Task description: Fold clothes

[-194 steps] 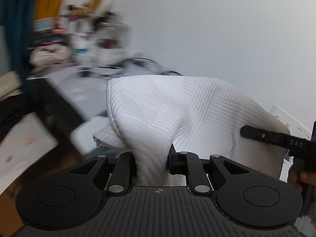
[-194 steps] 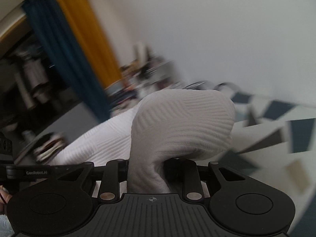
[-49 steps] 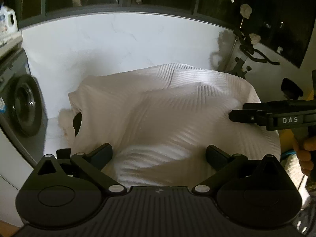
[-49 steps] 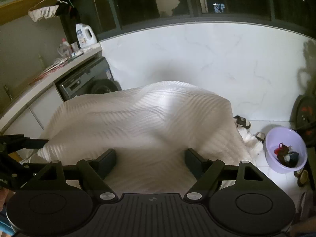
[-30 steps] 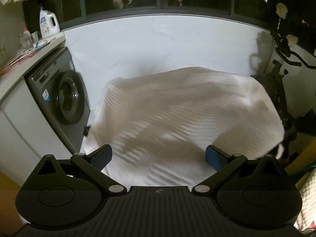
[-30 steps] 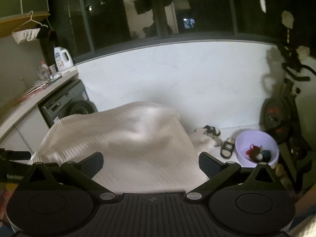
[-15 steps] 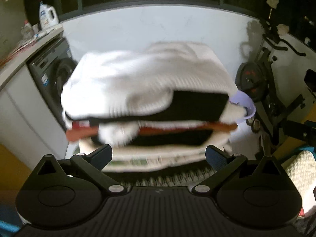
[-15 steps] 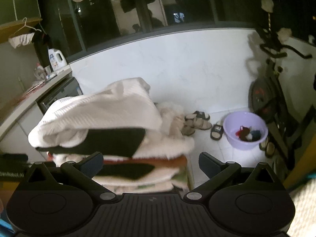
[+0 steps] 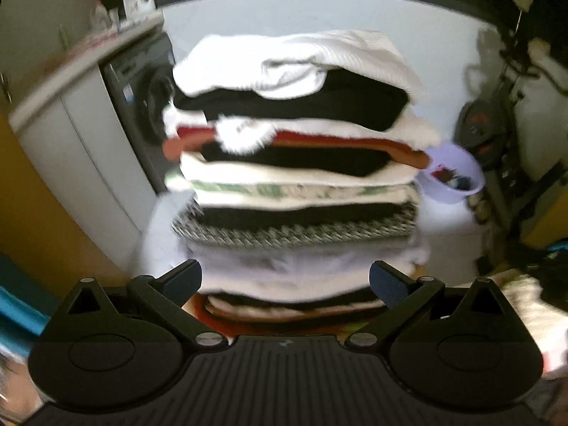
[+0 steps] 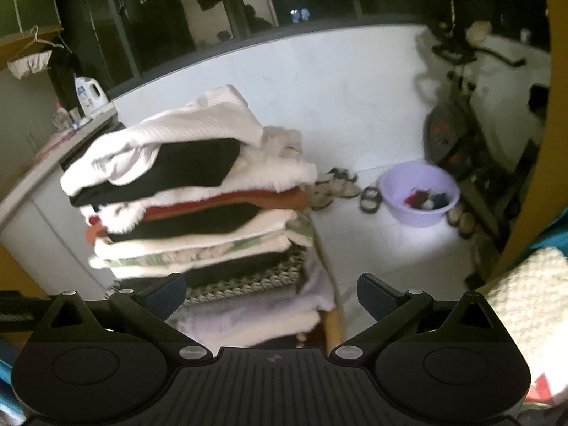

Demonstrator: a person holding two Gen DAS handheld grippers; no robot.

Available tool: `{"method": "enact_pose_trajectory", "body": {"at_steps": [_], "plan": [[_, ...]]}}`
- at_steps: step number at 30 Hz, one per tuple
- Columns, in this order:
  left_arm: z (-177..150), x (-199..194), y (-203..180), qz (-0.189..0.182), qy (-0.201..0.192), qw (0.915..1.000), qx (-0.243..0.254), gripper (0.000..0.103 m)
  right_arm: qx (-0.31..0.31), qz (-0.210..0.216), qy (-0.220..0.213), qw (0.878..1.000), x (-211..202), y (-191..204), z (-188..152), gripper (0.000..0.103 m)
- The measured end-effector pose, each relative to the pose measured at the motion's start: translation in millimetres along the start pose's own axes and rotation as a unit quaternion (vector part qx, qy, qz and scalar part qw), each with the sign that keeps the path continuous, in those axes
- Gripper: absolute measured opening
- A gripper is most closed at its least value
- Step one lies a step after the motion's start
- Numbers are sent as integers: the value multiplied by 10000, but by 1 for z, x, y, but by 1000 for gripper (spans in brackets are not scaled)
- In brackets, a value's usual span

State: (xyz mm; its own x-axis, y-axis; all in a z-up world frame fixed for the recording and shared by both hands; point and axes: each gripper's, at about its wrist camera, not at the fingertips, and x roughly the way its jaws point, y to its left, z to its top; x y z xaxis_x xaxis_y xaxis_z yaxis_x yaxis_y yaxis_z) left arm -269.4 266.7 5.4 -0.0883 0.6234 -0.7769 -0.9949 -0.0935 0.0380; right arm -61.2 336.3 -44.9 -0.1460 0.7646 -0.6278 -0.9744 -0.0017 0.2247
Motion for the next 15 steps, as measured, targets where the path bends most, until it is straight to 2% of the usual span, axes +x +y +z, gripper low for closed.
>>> {"method": "enact_pose_trajectory", "body": {"at_steps": [1, 5, 9, 15], "plan": [[-6, -3, 1, -100, 22, 9999, -56, 103, -101, -108, -55, 9999, -4, 5, -6, 102], [-22, -14, 8, -3, 37, 9996, 281, 103, -172, -217, -132, 9995, -15, 25, -17, 102], [-37, -26, 33, -254, 196, 9994, 137, 103, 15, -192, 15, 9998, -23, 51, -24, 102], [-61, -33, 82, -422, 456, 9980, -89, 103, -398, -348, 193, 9984, -43, 113, -50, 102]]}}
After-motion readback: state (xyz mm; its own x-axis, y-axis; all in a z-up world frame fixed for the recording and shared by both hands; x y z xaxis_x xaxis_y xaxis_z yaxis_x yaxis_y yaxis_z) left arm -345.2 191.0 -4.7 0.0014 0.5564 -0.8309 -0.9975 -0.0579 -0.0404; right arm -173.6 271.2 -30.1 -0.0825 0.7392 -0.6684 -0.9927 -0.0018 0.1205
